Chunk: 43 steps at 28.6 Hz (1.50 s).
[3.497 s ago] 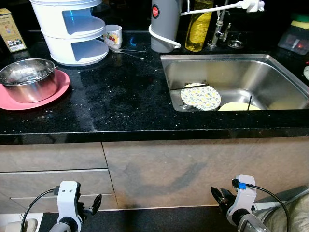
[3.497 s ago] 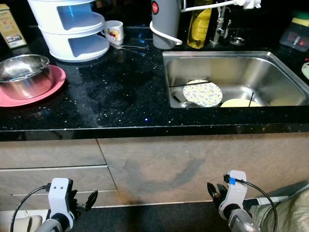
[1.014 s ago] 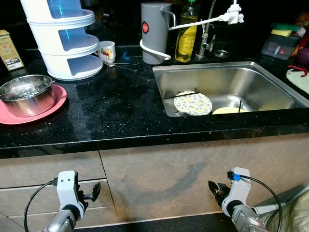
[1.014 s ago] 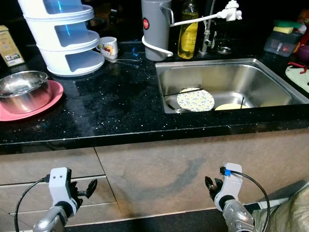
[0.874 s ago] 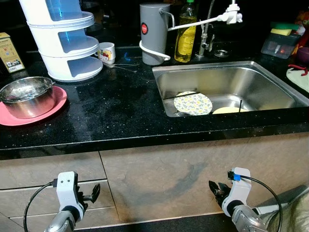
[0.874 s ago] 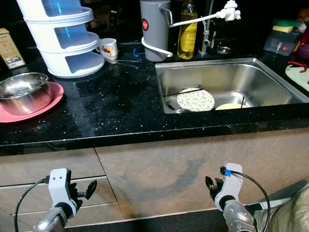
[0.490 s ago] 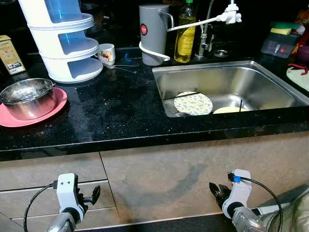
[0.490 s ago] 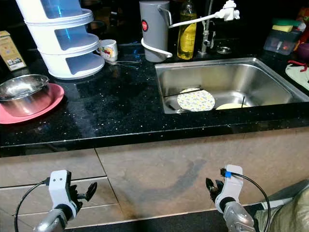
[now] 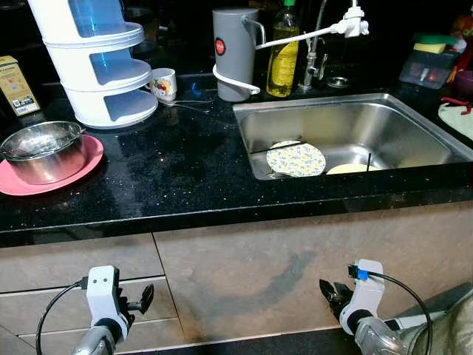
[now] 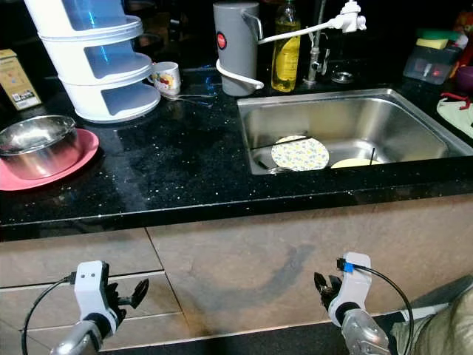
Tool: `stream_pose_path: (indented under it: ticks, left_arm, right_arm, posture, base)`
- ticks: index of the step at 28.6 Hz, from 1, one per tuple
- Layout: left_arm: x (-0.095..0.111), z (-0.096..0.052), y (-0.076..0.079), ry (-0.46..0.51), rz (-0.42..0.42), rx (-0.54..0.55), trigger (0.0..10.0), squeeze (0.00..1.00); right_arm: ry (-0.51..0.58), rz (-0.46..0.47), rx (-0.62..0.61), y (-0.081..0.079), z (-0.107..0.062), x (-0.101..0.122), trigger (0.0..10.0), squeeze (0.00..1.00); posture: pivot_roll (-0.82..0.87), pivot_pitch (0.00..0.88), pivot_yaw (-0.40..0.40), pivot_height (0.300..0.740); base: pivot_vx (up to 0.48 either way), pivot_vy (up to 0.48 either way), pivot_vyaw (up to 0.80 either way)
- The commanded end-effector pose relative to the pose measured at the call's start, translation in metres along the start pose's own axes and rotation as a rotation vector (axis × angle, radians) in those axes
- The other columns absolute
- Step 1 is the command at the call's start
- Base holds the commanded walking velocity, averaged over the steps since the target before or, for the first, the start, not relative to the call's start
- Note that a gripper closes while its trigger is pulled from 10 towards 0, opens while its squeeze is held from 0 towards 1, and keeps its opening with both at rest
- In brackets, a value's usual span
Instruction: Kitchen organization
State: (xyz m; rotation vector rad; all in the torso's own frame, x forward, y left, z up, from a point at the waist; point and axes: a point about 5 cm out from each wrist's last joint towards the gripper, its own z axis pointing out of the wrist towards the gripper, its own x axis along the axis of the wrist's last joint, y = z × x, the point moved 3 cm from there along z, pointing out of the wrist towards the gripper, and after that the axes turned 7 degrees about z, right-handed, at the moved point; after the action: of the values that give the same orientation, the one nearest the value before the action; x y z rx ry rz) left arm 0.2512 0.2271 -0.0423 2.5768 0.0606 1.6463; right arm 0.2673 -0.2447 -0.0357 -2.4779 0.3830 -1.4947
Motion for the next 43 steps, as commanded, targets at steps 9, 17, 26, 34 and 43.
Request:
stream_pose_path:
  ticks: [9,17,26,34,43]
  left_arm:
    - [0.002,-0.002,0.005,0.041,-0.005,0.006,10.0,0.0]
    - [0.001,-0.003,0.01,0.049,-0.011,-0.003,10.0,0.0]
    - [0.001,-0.005,0.01,0.048,-0.011,-0.006,10.0,0.0]
    - [-0.004,-0.01,0.005,0.028,-0.001,-0.008,10.0,0.0]
    - [-0.006,-0.011,0.006,0.033,-0.008,-0.003,10.0,0.0]
  right_arm:
    - [0.007,-0.007,-0.012,0.009,-0.004,0.004,10.0,0.0]
    - [0.004,-0.005,-0.023,0.015,-0.007,0.004,10.0,0.0]
    - [0.002,0.0,-0.026,0.015,-0.007,0.002,10.0,0.0]
    - [0.0,0.012,-0.026,0.014,-0.009,-0.004,10.0,0.0]
    - [-0.014,0.015,-0.025,0.016,-0.011,-0.007,10.0,0.0]
  posture:
    - [0.02,0.0,-0.022,0.74]
    - [0.02,0.0,-0.029,0.74]
    - [0.01,0.0,-0.02,0.74]
    - [0.01,0.002,-0.008,0.74]
    - [0.03,0.0,-0.037,0.74]
  base:
    - [0.0,0.0,0.0]
    - [0.0,0.0,0.0]
    - [0.0,0.0,0.0]
    - [0.0,0.0,0.0]
    - [0.0,0.0,0.0]
